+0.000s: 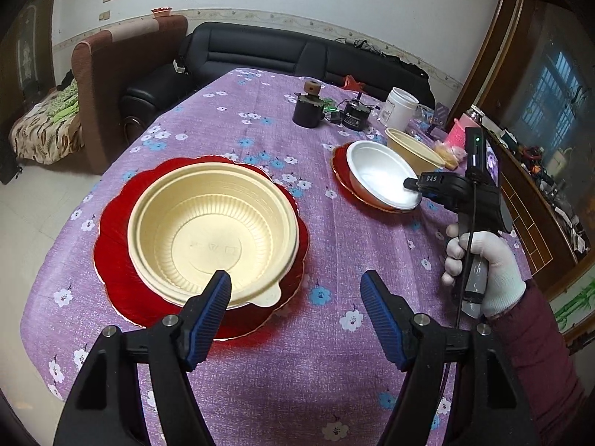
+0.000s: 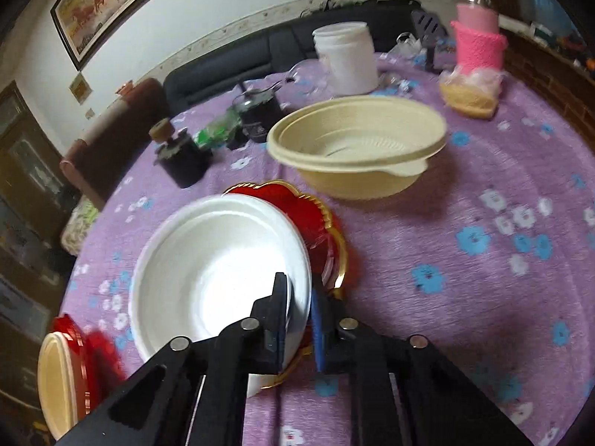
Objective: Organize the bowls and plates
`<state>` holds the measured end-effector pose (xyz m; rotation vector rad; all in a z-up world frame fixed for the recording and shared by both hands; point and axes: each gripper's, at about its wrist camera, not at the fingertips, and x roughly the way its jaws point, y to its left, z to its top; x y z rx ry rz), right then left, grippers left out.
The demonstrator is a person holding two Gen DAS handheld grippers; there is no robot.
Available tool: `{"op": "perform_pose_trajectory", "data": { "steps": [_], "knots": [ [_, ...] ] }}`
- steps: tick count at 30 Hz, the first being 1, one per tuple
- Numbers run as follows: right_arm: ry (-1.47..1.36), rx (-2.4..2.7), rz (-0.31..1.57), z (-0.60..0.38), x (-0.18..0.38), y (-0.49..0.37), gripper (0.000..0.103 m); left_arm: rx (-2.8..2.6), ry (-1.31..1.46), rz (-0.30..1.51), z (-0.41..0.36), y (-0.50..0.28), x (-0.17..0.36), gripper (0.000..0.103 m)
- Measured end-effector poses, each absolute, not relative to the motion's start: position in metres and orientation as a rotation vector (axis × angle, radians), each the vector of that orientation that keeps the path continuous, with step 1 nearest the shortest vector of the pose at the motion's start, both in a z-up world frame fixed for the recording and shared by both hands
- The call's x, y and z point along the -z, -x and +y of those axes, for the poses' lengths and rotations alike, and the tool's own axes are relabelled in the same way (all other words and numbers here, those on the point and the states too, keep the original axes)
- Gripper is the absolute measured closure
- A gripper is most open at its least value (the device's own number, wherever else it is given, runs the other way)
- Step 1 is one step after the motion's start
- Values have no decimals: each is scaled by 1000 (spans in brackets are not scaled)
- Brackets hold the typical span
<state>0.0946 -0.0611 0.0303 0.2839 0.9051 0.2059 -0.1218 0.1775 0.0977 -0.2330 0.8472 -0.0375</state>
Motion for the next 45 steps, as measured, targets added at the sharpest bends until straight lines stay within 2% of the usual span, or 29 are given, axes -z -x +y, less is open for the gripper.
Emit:
{"op": "perform_pose_trajectory", "data": {
  "steps": [9,12,13,18,21,23,24,25,26,28,29,33,35,38,45],
  "knots": [
    [-314,-262,856,-128,-64,-39,94,77,214,868,159,112,-94,31],
    [-245,-170,886,-160,-62,-23,94,105,231,893,148,101,-88,31],
    [-243,-122,903,-172,-59,-19,91,115,236,899,144,98,-86,31],
    [-331,-109,924,-197,-52,-17,89,151,229,929,120,88,-81,31],
    [-306,-77,892,-188,-54,-21,81,145,211,938,111,84,-81,32],
    [-257,28,853,-178,-59,-21,69,133,211,942,111,79,-82,31],
    [-226,97,818,-174,-64,-18,68,126,214,942,112,76,-84,32],
    [-202,159,754,-169,-73,-14,62,116,219,941,115,73,-85,32],
    [-199,178,716,-167,-79,-12,50,107,222,939,117,69,-87,32],
    [-222,182,639,-160,-93,-8,42,88,228,936,119,58,-90,31],
    [-250,128,625,-154,-97,-11,42,82,232,936,119,51,-92,31],
    [-336,-189,771,-118,-83,-51,45,80,278,959,116,4,-94,32],
    [-308,-230,822,-94,-66,-71,57,79,284,984,113,-23,-94,32],
    [-262,-229,883,-78,-44,-91,61,50,257,1026,106,-59,-87,32],
    [-186,-231,909,-72,-28,-110,62,-47,220,1163,95,-128,-39,32]
  ]
}}
